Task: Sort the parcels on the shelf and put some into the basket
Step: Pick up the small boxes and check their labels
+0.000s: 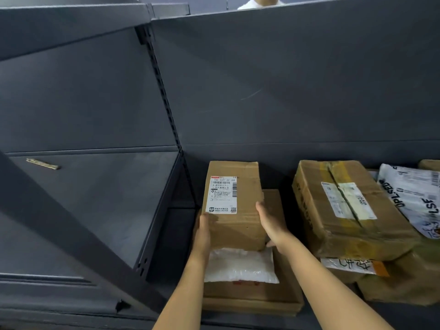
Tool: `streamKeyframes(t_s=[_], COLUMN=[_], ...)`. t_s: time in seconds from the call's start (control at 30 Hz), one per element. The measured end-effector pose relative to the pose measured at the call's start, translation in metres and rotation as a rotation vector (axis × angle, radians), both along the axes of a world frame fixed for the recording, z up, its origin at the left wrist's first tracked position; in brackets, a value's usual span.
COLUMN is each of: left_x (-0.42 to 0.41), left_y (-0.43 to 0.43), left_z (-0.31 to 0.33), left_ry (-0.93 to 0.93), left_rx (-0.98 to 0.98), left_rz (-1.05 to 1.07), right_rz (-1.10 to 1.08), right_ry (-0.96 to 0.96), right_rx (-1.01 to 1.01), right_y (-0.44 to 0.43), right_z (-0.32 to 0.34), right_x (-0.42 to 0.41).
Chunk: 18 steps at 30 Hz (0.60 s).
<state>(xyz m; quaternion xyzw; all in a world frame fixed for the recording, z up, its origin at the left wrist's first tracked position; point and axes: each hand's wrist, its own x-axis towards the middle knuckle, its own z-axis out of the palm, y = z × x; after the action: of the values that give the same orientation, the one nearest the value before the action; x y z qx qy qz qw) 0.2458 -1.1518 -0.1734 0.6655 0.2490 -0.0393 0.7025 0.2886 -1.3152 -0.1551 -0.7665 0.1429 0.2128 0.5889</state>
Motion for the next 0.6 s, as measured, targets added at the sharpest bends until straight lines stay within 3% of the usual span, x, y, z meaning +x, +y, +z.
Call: streamKeyframes(t_s=[0.33, 0.47, 0.6], left_x=[-0.007, -0.014, -0.013], left_y=[0.003, -0.012, -0.049], left_z=[-0.002, 0.016, 0.058], left_ry=[-0.067, -0.171, -0.415], left_rx=[0.008, 0.459, 0.824], left_rz=[0.007, 0.263, 0.177], right_rz=[0.107, 0.065, -0.019], right_ry=[0.031, -0.029, -0.205], right_rx=[-0.122, -0.16, -0.167], right_y=[-0.008, -0.024, -0.057], right_z=[0.013, 0.02, 0.042], right_x=[-0.012, -0.029, -0.044])
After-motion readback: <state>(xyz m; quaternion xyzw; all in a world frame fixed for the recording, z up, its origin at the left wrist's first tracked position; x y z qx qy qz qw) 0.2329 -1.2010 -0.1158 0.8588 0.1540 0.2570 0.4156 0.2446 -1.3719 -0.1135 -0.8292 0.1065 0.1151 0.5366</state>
